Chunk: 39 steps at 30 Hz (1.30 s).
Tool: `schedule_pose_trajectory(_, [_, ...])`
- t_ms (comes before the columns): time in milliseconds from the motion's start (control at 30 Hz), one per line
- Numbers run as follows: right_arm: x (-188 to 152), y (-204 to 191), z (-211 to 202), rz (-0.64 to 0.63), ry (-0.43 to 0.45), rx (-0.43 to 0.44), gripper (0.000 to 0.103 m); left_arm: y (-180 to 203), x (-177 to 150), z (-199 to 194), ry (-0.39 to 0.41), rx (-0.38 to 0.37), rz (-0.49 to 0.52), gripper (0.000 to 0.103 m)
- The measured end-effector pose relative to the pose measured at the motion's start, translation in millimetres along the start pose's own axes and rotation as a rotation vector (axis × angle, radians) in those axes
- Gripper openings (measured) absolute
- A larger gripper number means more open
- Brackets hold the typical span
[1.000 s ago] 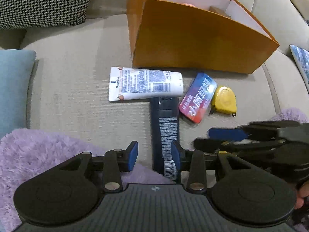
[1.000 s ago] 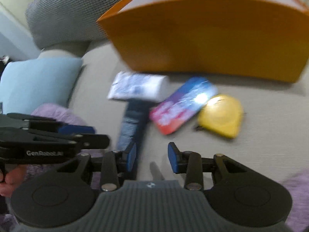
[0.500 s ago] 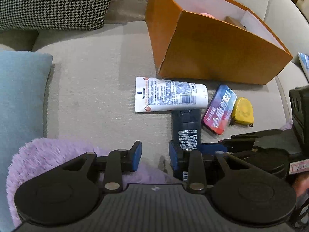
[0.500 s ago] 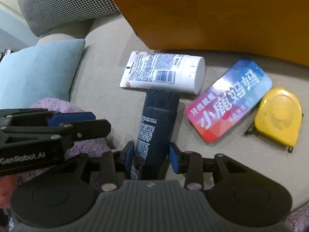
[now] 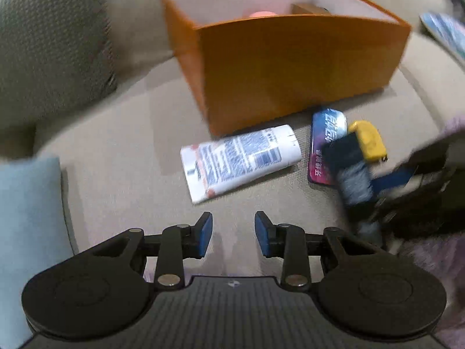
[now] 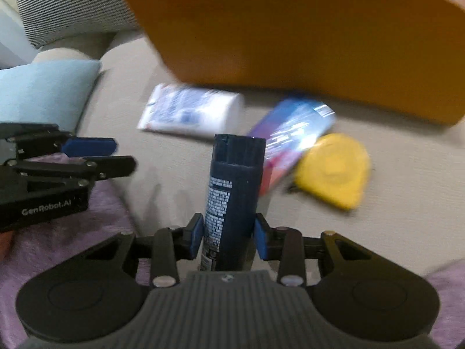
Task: Organize rigid objects
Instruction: 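Grasp the white tube with the left gripper while the right grasps the dark spray can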
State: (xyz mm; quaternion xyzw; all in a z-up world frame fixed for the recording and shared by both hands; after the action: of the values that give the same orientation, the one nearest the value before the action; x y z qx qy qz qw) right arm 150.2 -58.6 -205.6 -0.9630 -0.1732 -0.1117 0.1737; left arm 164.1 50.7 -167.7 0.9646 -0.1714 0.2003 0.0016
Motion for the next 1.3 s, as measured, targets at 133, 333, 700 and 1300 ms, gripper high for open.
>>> schedule_pose_trajectory(133, [13.1, 24.1, -20.4, 0.023, 0.067, -0.032, 0.038, 12.8, 13.1, 6.0, 0.01, 0.072, 0.166, 0.05])
schedule_pose_trajectory(333, [26.3, 43.2, -17.3, 0.069, 0.083, -0.069, 0.038, 42.9, 17.3, 26.9, -0.025, 0.225, 0.528, 0.061])
schedule_pose_trajectory(700, [28.1, 31.0, -8.2, 0.035, 0.06, -0.038, 0.038, 55.4, 30.8, 60.1, -0.04, 0.298, 0.692, 0.064])
schedule_pose_trajectory(1300, [19.7, 34.6, -22.3, 0.017, 0.055, -0.045, 0.037, 52.1, 27.1, 15.6, -0.017, 0.096, 0.224, 0.022])
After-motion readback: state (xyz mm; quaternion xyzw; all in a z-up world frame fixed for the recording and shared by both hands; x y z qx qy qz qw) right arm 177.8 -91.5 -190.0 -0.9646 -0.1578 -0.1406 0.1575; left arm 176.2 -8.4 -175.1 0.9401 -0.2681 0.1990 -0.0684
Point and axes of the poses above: each gripper's, at about its wrist camera, not at the fingertips, and z roughly the way its jaws point, y to its right, x to its top, the point moved 8 cm from there along z, roughly the way its jaws point, and after that the axes turned 2 degrees about z, right-handed, at the moved point
